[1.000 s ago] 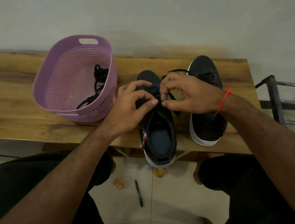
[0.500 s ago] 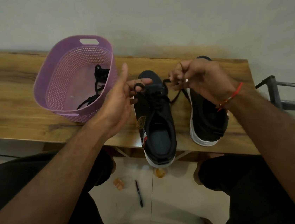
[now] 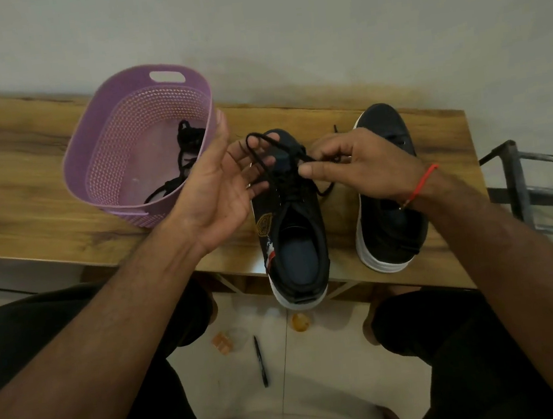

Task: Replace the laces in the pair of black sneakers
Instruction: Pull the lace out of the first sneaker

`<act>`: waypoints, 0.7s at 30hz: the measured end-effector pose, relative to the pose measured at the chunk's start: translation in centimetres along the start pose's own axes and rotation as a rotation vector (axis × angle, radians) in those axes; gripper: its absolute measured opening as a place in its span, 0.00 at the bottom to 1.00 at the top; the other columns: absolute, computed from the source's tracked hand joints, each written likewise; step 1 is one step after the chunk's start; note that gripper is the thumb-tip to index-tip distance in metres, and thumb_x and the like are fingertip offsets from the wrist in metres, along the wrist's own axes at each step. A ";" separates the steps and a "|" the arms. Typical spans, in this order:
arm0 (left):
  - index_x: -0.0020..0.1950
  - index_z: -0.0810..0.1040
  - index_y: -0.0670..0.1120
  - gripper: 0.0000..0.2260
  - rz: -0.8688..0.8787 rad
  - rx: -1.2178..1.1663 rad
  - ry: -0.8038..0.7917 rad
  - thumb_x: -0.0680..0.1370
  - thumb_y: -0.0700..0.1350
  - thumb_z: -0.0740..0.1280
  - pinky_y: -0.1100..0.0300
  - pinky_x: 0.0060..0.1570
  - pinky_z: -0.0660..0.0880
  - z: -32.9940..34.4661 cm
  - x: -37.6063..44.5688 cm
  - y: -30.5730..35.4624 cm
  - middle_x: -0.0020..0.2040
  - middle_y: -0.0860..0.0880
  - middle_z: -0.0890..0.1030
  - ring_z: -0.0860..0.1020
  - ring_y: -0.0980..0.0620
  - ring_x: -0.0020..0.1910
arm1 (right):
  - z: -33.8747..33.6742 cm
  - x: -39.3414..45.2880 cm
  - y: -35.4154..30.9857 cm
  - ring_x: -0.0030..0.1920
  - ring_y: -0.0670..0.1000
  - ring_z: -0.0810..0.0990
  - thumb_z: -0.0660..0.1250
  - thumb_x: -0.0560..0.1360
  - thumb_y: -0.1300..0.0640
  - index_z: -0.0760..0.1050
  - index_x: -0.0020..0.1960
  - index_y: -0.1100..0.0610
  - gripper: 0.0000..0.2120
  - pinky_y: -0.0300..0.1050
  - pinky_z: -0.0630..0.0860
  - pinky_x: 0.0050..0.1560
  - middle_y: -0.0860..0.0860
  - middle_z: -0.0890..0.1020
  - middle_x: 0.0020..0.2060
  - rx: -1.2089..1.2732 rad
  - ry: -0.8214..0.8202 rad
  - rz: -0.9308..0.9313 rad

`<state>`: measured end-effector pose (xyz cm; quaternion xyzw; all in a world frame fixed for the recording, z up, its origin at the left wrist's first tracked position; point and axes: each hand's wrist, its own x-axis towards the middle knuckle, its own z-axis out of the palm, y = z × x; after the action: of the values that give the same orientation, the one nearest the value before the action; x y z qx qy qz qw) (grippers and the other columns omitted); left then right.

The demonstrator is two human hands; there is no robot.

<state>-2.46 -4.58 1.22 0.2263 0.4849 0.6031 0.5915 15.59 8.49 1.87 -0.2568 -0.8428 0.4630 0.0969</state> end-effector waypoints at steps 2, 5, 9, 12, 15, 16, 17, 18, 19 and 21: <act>0.46 0.79 0.50 0.24 0.004 -0.048 -0.015 0.81 0.67 0.55 0.52 0.61 0.68 -0.1 0.0 0.0 0.51 0.54 0.83 0.75 0.50 0.60 | 0.0 0.0 0.0 0.40 0.55 0.79 0.69 0.78 0.51 0.84 0.45 0.58 0.11 0.49 0.77 0.47 0.52 0.83 0.39 0.096 0.054 0.021; 0.44 0.78 0.53 0.22 0.010 -0.076 -0.016 0.82 0.66 0.54 0.49 0.69 0.66 -0.3 0.0 0.1 0.52 0.54 0.82 0.76 0.50 0.61 | 0.1 0.0 -0.6 0.45 0.49 0.79 0.67 0.80 0.53 0.83 0.44 0.56 0.10 0.50 0.76 0.52 0.50 0.83 0.40 0.370 0.090 0.097; 0.47 0.79 0.52 0.19 0.036 -0.034 -0.035 0.83 0.62 0.55 0.51 0.62 0.70 -0.1 -0.1 0.2 0.47 0.53 0.80 0.78 0.50 0.56 | -0.6 -0.2 -1.0 0.52 0.56 0.79 0.67 0.79 0.56 0.78 0.46 0.54 0.04 0.53 0.74 0.53 0.52 0.82 0.47 0.690 0.081 0.130; 0.58 0.80 0.48 0.20 0.065 -0.010 -0.074 0.83 0.59 0.56 0.52 0.61 0.73 0.5 -0.4 0.4 0.42 0.51 0.77 0.79 0.50 0.50 | -0.1 -0.2 -0.7 0.54 0.52 0.80 0.72 0.75 0.54 0.76 0.57 0.51 0.12 0.53 0.71 0.53 0.52 0.83 0.53 0.551 0.070 0.130; 0.65 0.79 0.47 0.21 0.082 0.016 -0.121 0.84 0.58 0.54 0.54 0.59 0.75 0.5 -0.7 0.6 0.42 0.50 0.77 0.77 0.49 0.48 | 0.9 -0.1 -0.7 0.52 0.54 0.80 0.75 0.71 0.58 0.70 0.67 0.51 0.27 0.56 0.71 0.52 0.53 0.84 0.52 0.589 0.010 0.141; 0.67 0.78 0.48 0.22 0.083 0.016 -0.134 0.84 0.58 0.54 0.54 0.58 0.75 0.4 -0.7 0.6 0.43 0.49 0.77 0.77 0.49 0.48 | 1.0 -0.1 -0.7 0.50 0.55 0.80 0.75 0.71 0.60 0.69 0.69 0.53 0.29 0.57 0.71 0.52 0.55 0.83 0.50 0.601 -0.004 0.139; 0.68 0.77 0.48 0.22 0.089 0.007 -0.144 0.84 0.59 0.54 0.54 0.57 0.74 0.3 -0.7 0.7 0.44 0.49 0.77 0.76 0.48 0.47 | 1.0 -0.2 -0.8 0.49 0.57 0.80 0.75 0.71 0.62 0.68 0.69 0.56 0.29 0.57 0.72 0.52 0.57 0.82 0.48 0.604 -0.007 0.138; 0.68 0.77 0.48 0.23 0.104 -0.012 -0.150 0.83 0.60 0.55 0.54 0.56 0.74 0.2 -0.7 0.9 0.46 0.48 0.77 0.76 0.48 0.47 | 0.9 -0.2 -1.0 0.48 0.57 0.80 0.75 0.72 0.63 0.69 0.68 0.58 0.27 0.56 0.73 0.53 0.58 0.82 0.47 0.607 0.004 0.136; 0.68 0.77 0.47 0.24 0.125 -0.041 -0.151 0.81 0.60 0.57 0.53 0.56 0.74 0.1 -0.7 1.0 0.48 0.48 0.78 0.76 0.49 0.47 | 0.7 -0.2 -1.1 0.48 0.56 0.81 0.74 0.72 0.64 0.70 0.66 0.58 0.25 0.55 0.74 0.53 0.56 0.83 0.46 0.613 0.027 0.133; 0.65 0.79 0.47 0.23 0.170 -0.108 -0.153 0.79 0.61 0.59 0.50 0.59 0.72 -0.2 -0.6 1.4 0.51 0.48 0.79 0.77 0.49 0.49 | 0.0 -0.3 -1.2 0.45 0.53 0.81 0.73 0.73 0.63 0.73 0.62 0.55 0.20 0.54 0.73 0.52 0.50 0.84 0.41 0.627 0.114 0.129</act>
<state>-3.18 -4.96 2.56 0.2797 0.3844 0.6574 0.5847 15.39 7.82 2.93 -0.2930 -0.6344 0.6900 0.1887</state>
